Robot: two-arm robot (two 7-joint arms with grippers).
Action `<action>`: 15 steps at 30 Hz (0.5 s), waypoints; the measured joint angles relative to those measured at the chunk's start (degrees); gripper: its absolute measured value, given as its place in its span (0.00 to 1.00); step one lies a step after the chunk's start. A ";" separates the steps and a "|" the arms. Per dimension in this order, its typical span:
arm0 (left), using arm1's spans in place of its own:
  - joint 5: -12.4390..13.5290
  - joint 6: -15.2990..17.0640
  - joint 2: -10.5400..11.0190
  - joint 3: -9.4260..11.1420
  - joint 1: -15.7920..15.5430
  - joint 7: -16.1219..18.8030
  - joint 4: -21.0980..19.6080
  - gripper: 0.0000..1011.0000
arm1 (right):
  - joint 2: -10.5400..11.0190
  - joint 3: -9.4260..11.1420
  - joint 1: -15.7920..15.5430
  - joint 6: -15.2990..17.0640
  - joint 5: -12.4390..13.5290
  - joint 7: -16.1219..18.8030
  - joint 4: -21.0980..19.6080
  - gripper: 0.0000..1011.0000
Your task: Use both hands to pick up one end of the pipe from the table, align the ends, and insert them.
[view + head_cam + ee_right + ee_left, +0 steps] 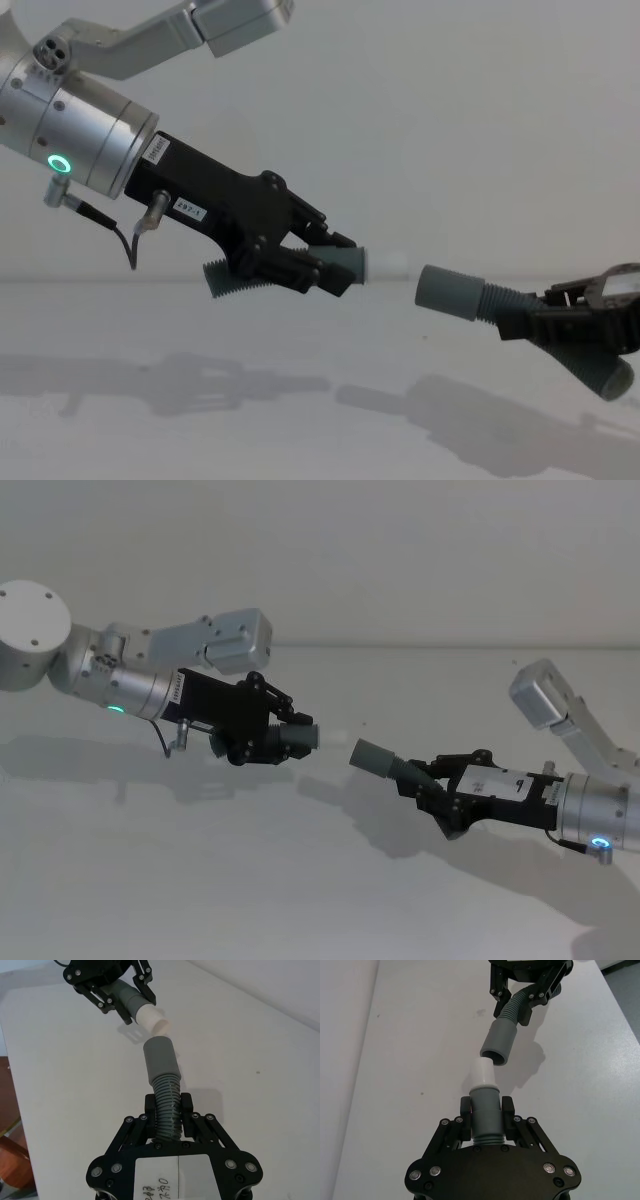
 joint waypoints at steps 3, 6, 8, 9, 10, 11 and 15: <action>-0.09 0.00 -0.05 0.09 -0.13 0.01 0.20 0.34 | 0.00 -0.13 0.18 0.00 0.15 -0.02 0.15 0.28; -0.18 -0.04 -0.19 0.24 -0.31 0.01 0.59 0.34 | 0.02 -0.23 0.37 -0.01 0.36 -0.02 0.21 0.28; -0.24 -0.13 -0.33 0.35 -0.44 0.01 0.89 0.34 | 0.07 -0.31 0.49 -0.05 0.50 0.00 0.21 0.28; -0.30 -0.22 -0.44 0.45 -0.54 -0.02 1.15 0.34 | 0.08 -0.35 0.52 -0.05 0.53 0.01 0.21 0.28; -0.30 -0.22 -0.44 0.45 -0.54 -0.02 1.15 0.34 | 0.09 -0.37 0.56 -0.06 0.60 0.02 0.21 0.28; -0.36 -0.35 -0.55 0.54 -0.66 -0.05 1.39 0.34 | 0.13 -0.42 0.63 -0.08 0.71 0.04 0.18 0.28; -0.49 -0.57 -0.84 0.77 -0.90 -0.18 1.95 0.34 | 0.24 -0.50 0.79 -0.14 0.95 0.11 0.06 0.28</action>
